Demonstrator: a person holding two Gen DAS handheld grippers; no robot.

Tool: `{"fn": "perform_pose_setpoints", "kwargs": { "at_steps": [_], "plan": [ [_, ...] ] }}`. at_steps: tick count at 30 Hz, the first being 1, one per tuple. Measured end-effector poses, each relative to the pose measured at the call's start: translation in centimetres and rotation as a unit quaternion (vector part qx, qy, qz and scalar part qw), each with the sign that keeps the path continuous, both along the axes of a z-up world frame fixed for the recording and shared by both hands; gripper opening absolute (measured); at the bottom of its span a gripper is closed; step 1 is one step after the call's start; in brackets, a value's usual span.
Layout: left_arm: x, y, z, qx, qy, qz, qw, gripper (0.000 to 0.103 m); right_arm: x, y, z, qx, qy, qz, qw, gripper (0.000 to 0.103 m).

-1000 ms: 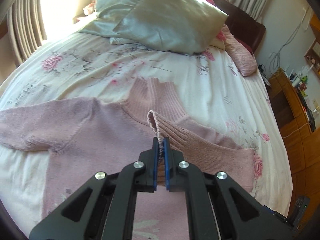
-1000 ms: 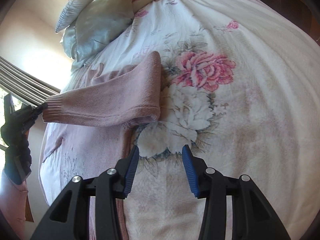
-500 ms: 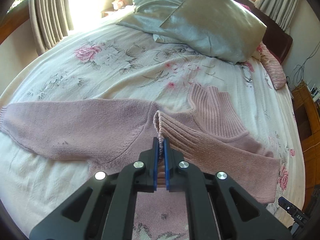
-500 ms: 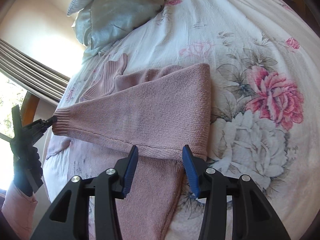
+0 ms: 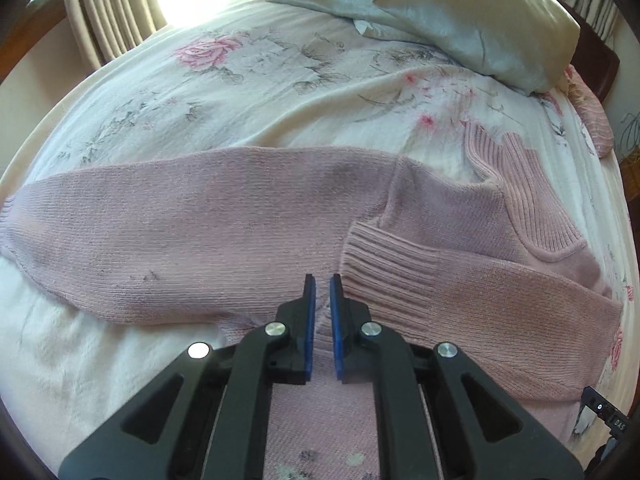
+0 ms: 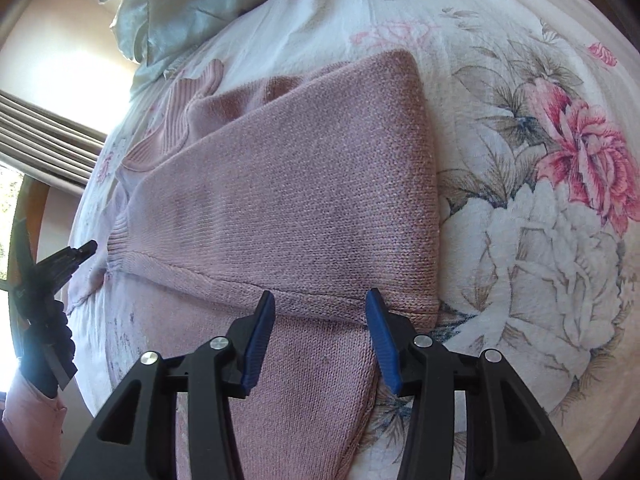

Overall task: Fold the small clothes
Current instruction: 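Move the open left gripper to the other sleeve cuff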

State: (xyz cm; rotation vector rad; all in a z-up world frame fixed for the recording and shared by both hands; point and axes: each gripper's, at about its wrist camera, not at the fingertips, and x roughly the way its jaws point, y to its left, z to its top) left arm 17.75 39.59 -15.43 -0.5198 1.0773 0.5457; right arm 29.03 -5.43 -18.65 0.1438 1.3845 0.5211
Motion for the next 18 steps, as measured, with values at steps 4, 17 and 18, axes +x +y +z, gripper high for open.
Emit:
{"fn": "perform_pose_setpoints", "kwargs": {
  "at_steps": [4, 17, 18],
  "plan": [
    [-0.9, 0.0, 2.7, -0.008, -0.043, -0.004, 0.9991, 0.01, -0.6, 0.5, 3.0, 0.01, -0.038, 0.006, 0.999, 0.055],
    [3.7, -5.5, -3.7, -0.062, 0.023, -0.09, 0.9937, 0.015, 0.0, 3.2, -0.5, -0.013, -0.007, -0.001, 1.0, 0.056],
    [3.7, -5.4, -4.2, -0.063, 0.027, -0.091, 0.9935, 0.015, 0.1, 3.2, -0.7, -0.012, -0.006, -0.002, 1.0, 0.056]
  ]
}}
